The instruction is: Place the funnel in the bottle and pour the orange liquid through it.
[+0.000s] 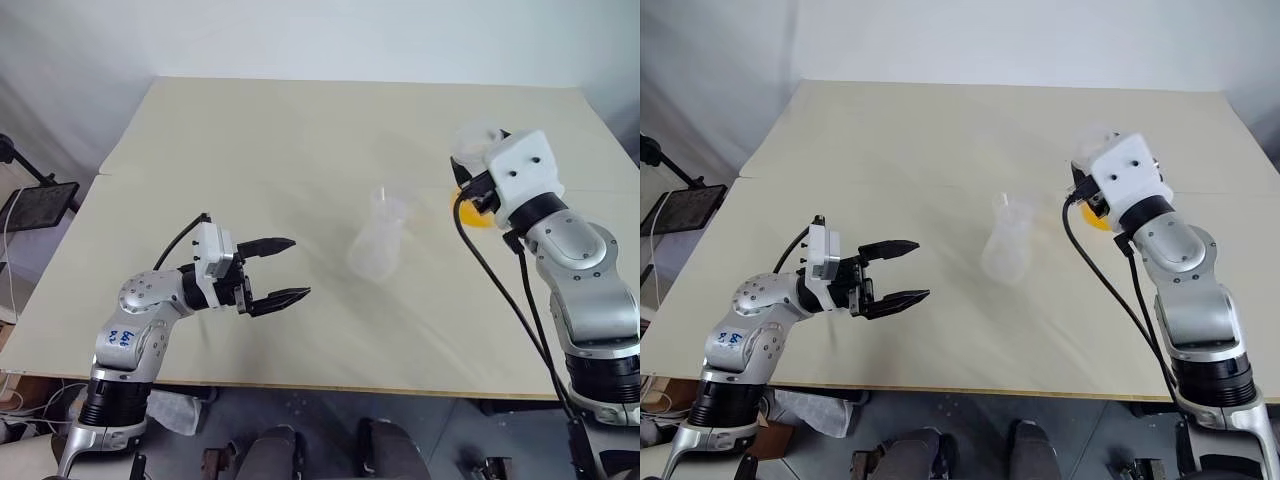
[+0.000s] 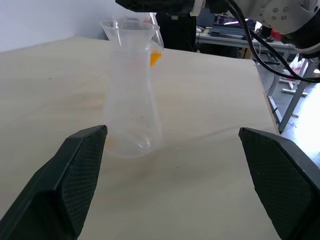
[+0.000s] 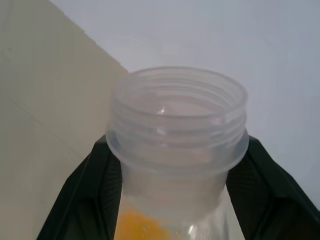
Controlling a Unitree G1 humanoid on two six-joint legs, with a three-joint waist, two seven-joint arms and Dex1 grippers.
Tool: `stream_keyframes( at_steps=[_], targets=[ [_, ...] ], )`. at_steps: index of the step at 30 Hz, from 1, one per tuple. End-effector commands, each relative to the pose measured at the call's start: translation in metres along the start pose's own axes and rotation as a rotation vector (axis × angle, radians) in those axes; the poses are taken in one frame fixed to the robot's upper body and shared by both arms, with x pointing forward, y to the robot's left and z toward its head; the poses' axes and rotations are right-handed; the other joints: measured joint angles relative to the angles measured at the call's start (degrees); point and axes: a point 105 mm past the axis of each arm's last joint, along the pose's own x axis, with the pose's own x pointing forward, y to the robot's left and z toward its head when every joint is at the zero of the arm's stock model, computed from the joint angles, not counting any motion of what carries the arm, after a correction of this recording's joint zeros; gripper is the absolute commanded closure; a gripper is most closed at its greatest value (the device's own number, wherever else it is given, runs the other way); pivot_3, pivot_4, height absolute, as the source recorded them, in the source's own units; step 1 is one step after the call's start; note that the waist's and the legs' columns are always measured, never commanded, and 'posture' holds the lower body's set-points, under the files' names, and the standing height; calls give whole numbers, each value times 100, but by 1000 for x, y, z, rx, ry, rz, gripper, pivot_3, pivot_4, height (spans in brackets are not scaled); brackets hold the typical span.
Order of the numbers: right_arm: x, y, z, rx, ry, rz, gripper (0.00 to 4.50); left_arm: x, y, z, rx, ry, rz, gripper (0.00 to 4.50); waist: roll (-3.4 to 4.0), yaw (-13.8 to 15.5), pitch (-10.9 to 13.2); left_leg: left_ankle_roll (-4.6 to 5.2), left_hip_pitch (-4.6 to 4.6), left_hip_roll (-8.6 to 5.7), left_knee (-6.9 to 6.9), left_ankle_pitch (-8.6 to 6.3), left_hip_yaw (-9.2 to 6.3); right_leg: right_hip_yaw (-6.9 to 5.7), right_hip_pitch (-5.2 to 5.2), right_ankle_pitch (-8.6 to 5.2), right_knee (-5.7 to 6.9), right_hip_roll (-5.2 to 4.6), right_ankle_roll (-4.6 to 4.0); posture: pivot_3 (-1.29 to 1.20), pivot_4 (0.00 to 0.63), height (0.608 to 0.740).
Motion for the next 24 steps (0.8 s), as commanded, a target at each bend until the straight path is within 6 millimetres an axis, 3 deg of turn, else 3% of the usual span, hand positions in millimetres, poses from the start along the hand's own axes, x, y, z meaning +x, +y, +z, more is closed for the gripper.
stream_keyframes(
  at_steps=[1, 7, 24],
  targets=[
    [-1, -9, 25, -192, -104, -53, 2046, -1, -2, 10, 36, -35, 3, 0, 0, -10, 0, 0, 0, 2, -1, 0, 1, -1, 0, 0, -3, 2, 0, 0, 150, 740],
    [-1, -1, 31, -434, -154, -52, 2046, -1, 0, 12, 31, -52, 24, 0, -1, -12, 1, -1, 0, 7, -1, 1, 7, -11, 1, 0, -5, 7, 0, 0, 150, 740],
    [-3, 26, 36, -772, -271, 22, 2046, 2, 4, 18, 23, -106, 64, 0, -2, -12, 1, -5, 1, 7, 1, 2, 6, -21, 5, 1, -7, 15, 2, 0, 150, 740]
  ],
)
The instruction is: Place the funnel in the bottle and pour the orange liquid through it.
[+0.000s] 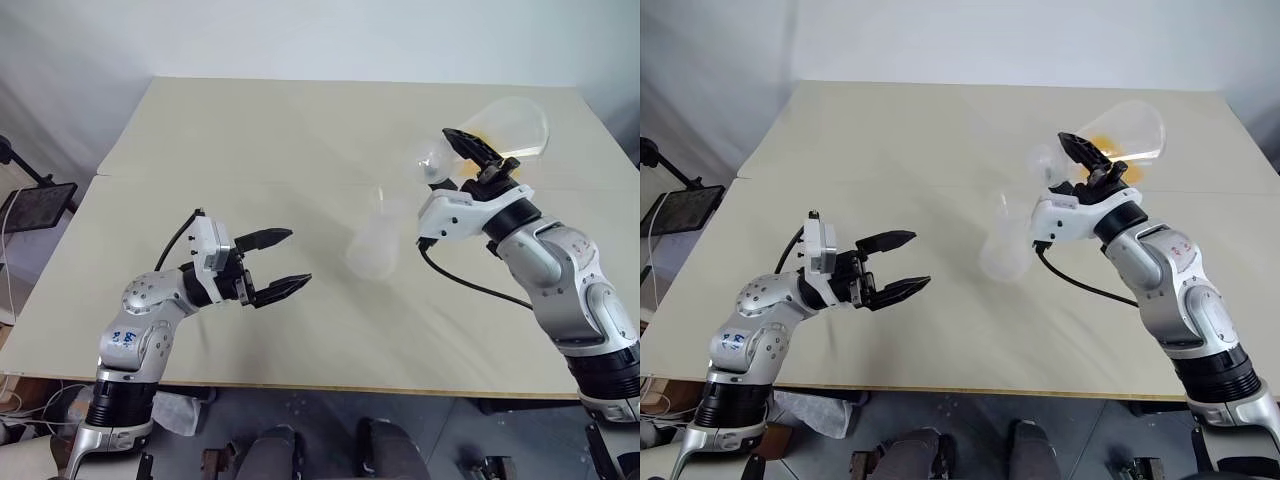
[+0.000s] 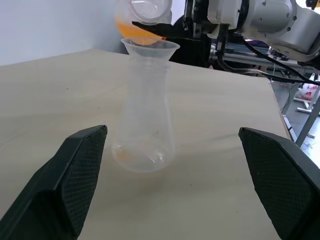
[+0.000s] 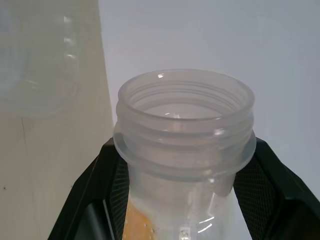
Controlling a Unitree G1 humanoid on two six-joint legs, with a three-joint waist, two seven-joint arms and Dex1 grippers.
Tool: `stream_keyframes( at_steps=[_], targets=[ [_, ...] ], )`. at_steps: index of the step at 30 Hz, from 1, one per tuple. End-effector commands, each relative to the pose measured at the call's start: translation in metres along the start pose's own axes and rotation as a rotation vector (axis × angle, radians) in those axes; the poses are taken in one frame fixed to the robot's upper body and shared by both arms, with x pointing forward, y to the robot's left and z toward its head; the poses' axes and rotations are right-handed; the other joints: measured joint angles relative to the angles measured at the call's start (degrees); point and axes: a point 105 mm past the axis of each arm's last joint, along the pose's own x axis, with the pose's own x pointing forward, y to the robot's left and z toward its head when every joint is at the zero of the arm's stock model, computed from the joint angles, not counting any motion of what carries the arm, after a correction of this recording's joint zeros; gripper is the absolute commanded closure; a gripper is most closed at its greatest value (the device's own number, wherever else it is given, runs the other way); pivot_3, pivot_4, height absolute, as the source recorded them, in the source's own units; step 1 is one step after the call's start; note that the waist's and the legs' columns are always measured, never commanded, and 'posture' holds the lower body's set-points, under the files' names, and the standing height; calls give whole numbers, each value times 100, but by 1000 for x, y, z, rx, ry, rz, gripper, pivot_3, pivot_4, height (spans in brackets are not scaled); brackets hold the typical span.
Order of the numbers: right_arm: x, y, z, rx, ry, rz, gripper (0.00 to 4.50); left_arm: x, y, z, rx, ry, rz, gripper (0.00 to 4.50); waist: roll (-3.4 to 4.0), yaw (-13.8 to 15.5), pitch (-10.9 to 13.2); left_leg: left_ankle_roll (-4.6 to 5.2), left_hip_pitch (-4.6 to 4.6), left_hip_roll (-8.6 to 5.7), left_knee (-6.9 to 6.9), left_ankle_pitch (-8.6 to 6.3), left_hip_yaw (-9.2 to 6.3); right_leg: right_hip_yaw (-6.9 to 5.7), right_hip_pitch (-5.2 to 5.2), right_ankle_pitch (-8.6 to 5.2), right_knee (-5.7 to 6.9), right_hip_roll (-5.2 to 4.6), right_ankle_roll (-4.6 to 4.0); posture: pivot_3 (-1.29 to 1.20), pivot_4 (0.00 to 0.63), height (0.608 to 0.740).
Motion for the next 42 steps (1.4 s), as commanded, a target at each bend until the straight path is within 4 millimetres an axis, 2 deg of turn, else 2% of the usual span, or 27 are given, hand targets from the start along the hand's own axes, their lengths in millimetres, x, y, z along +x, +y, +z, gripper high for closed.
stream_keyframes(
  at_steps=[1, 11, 42],
  targets=[
    [-2, -10, 10, -92, -53, -36, 2046, 1, -3, 13, 38, -44, -13, 0, 0, 0, 0, 0, 0, 0, 0, 0, 0, 0, 0, 0, 0, 0, 0, 0, 150, 740],
    [-4, -6, 20, -193, -103, -36, 2046, 3, -3, 14, 38, -47, -18, 0, 0, -1, 0, -1, 1, 1, 1, 1, 0, -3, 1, 0, 1, 2, 0, 0, 150, 740],
    [-2, -22, 12, -355, -80, -105, 2046, 6, -3, 14, 37, -55, -19, 0, 0, -5, 0, -3, 2, 1, 2, 1, 0, -3, 1, 0, 2, 7, 0, 0, 150, 740]
  ],
)
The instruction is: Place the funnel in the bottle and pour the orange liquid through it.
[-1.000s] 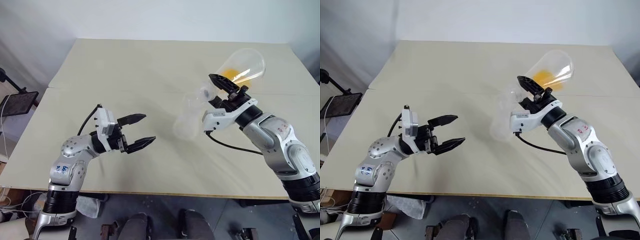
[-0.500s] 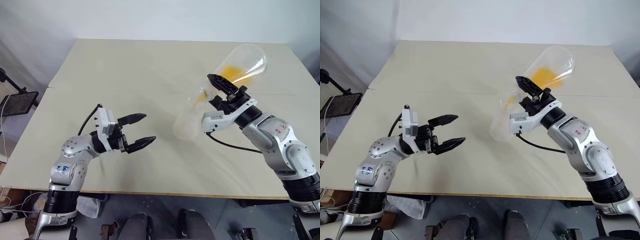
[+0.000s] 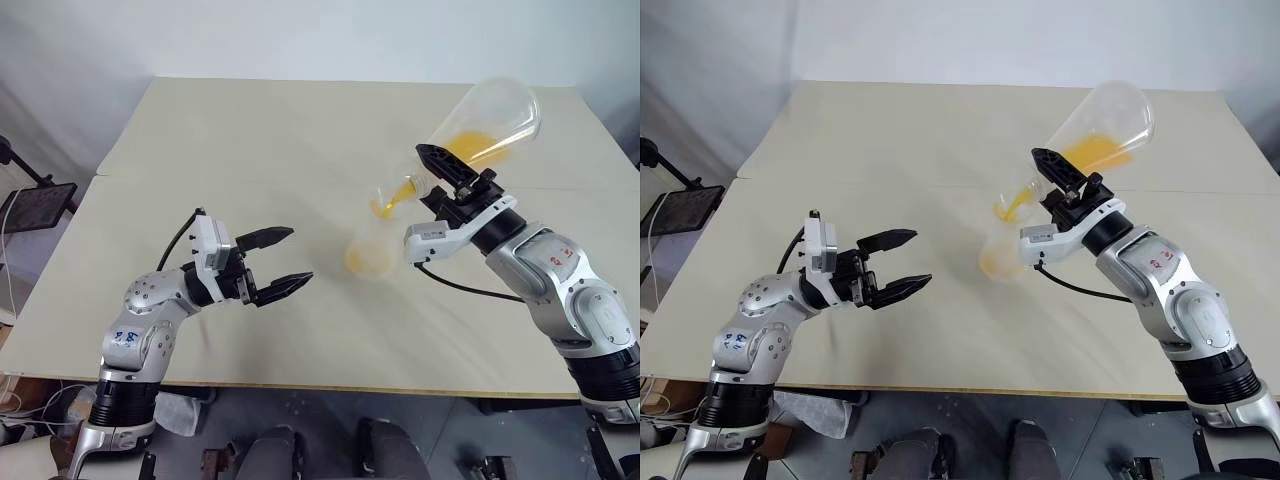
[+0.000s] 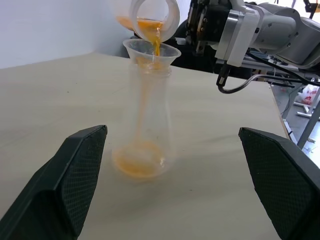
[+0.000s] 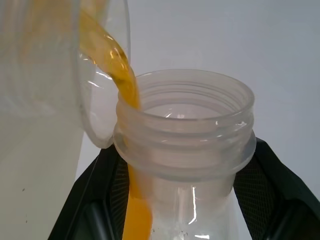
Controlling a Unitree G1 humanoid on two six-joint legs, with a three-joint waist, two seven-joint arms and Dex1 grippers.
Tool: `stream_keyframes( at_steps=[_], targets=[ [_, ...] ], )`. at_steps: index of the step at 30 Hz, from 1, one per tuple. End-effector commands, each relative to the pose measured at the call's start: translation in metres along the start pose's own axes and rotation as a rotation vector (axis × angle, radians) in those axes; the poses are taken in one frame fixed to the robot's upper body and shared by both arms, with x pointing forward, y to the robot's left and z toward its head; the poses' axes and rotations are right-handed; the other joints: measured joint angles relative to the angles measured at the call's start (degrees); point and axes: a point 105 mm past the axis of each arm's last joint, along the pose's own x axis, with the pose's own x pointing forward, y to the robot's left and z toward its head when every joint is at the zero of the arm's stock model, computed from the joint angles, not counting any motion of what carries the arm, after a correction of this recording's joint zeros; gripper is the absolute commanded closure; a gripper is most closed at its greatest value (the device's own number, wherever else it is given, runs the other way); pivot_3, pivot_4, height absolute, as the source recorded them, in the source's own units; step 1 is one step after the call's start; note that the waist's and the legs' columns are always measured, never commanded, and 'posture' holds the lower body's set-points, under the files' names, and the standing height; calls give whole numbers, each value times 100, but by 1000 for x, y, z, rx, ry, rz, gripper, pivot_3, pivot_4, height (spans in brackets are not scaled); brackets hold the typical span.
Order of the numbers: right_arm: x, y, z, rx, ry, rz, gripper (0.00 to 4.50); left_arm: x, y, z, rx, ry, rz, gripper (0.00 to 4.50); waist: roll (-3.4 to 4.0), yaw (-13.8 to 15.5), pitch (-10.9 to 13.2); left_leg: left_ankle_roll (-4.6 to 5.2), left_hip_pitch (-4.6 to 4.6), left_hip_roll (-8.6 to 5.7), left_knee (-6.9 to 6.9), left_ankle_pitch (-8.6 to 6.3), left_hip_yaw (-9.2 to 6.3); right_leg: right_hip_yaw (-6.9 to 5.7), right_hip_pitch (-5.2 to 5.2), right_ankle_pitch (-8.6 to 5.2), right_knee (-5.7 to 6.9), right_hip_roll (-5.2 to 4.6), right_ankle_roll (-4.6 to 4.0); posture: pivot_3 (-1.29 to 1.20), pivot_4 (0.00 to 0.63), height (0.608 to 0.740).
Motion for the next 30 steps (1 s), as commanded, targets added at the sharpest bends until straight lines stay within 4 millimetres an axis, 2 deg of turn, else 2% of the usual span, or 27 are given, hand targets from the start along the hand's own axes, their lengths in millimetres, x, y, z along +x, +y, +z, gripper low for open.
stream_keyframes(
  at_steps=[1, 30],
  targets=[
    [-1, -27, -12, -75, 26, -91, 2046, 4, -3, 13, 42, -40, -20, 0, 0, -2, 0, 0, 0, 0, 0, 0, 0, 0, 0, 0, 0, 0, 0, 0, 150, 740],
    [-3, -27, -16, -110, 33, -100, 2046, 5, -2, 13, 45, -45, -24, 0, 0, -1, 0, -1, 0, 1, 4, 0, 0, 1, 1, 0, 2, 1, 0, 0, 150, 740]
  ],
)
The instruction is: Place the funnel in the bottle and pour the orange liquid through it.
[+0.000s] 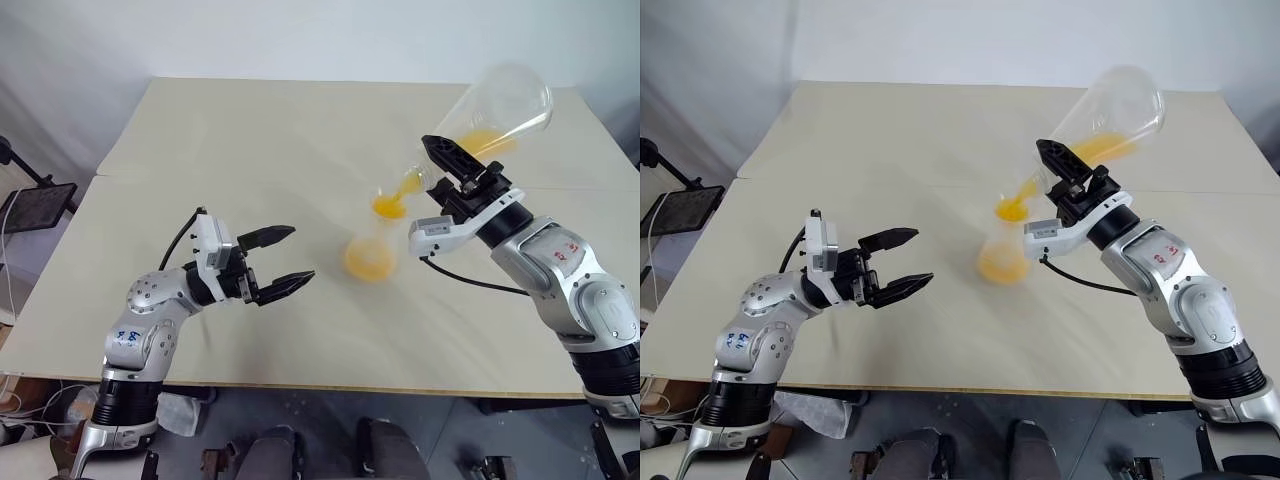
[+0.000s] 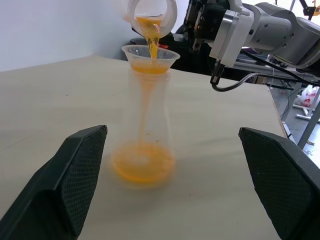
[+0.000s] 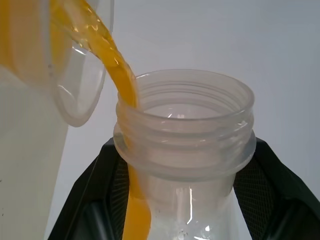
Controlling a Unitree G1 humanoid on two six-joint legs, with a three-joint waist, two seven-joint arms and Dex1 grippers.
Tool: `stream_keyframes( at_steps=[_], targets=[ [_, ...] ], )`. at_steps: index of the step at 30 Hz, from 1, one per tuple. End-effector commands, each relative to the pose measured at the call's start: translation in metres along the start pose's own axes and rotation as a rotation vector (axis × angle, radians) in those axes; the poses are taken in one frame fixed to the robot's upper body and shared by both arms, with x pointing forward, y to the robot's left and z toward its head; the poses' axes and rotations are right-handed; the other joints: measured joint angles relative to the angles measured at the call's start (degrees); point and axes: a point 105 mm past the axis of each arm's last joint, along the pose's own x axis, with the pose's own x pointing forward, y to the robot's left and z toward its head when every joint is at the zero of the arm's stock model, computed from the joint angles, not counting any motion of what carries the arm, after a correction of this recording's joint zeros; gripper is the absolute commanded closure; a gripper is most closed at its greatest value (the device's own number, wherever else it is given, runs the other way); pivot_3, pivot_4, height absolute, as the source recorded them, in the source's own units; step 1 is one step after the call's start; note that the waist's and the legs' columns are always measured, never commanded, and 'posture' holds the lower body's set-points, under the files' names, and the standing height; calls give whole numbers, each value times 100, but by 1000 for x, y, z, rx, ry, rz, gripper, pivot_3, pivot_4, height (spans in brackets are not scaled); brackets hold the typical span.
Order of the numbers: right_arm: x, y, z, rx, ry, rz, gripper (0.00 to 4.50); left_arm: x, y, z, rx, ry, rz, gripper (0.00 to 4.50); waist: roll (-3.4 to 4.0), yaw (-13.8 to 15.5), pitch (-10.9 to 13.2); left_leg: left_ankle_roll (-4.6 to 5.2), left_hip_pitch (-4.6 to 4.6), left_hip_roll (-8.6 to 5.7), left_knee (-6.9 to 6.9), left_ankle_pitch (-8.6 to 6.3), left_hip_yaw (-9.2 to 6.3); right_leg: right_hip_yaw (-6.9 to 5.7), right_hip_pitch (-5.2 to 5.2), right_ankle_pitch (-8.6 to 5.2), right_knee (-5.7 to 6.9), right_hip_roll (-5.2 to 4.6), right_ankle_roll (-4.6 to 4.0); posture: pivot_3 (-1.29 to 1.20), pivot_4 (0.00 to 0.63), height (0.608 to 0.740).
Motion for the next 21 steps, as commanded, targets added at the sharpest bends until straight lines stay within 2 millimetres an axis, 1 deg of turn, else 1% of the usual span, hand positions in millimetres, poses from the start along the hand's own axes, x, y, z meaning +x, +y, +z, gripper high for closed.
stream_keyframes(
  at_steps=[1, 11, 14, 21],
  targets=[
    [-3, -21, -10, -50, 26, -73, 2046, 3, -2, 12, 46, -33, -22, 0, 0, 0, 0, 0, 0, 0, 0, 0, 0, 0, 0, 0, 0, 0, 0, 0, 150, 740],
    [-3, -22, -11, -67, 25, -74, 2046, 3, -2, 12, 46, -33, -23, 0, 0, 0, 0, 0, 0, 0, 2, 0, 0, 0, 0, 0, 2, 0, 0, 0, 150, 740],
    [-3, -22, -15, -77, 44, -74, 2046, 3, -2, 12, 47, -32, -21, 0, 0, 1, 0, 0, 0, 0, 2, 0, 0, 0, 0, 0, 2, 0, 0, 0, 150, 740],
    [-3, -21, -14, -96, 39, -74, 2046, 3, -2, 12, 47, -34, -18, 0, 0, -1, 0, 0, 0, 1, 3, 0, 0, 0, 0, 0, 3, 1, 0, 0, 150, 740]
  ],
)
